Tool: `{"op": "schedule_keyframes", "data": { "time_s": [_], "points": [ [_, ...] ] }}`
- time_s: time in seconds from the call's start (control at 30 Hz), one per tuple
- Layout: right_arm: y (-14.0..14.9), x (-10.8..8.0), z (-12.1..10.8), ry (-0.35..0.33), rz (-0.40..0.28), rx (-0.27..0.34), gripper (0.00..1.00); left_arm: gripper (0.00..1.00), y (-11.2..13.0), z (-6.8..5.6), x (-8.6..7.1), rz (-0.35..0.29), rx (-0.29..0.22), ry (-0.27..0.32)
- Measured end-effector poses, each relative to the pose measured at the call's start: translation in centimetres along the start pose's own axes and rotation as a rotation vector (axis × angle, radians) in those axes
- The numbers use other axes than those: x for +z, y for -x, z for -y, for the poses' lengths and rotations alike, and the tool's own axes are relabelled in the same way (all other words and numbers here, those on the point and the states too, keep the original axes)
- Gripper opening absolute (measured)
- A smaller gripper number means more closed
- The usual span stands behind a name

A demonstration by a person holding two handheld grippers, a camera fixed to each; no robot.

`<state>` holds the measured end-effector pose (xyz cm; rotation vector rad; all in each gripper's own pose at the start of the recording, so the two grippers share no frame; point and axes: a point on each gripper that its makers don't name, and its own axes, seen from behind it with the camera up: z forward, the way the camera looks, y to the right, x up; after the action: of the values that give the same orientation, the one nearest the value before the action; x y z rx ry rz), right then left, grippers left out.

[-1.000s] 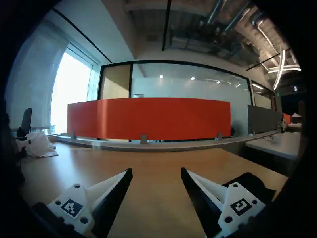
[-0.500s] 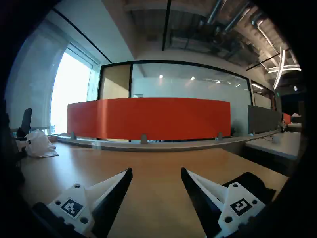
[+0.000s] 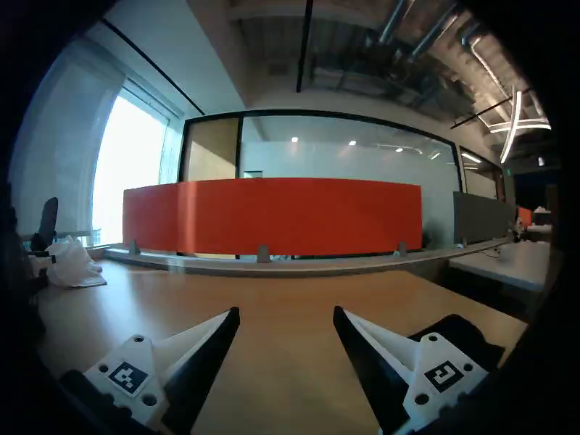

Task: Fold towel

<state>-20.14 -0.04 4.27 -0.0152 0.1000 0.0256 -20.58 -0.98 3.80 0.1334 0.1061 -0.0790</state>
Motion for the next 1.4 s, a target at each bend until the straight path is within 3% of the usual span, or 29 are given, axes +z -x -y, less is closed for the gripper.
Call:
{"op": "schedule_keyframes", "data": {
  "time_s": [1.4],
  "points": [
    [-0.1, 0.0, 0.1, 0.000, 0.001, 0.000, 1.00, 0.94, -1.3, 0.5, -0.4, 0.004, 0.000, 0.001]
  ]
}}
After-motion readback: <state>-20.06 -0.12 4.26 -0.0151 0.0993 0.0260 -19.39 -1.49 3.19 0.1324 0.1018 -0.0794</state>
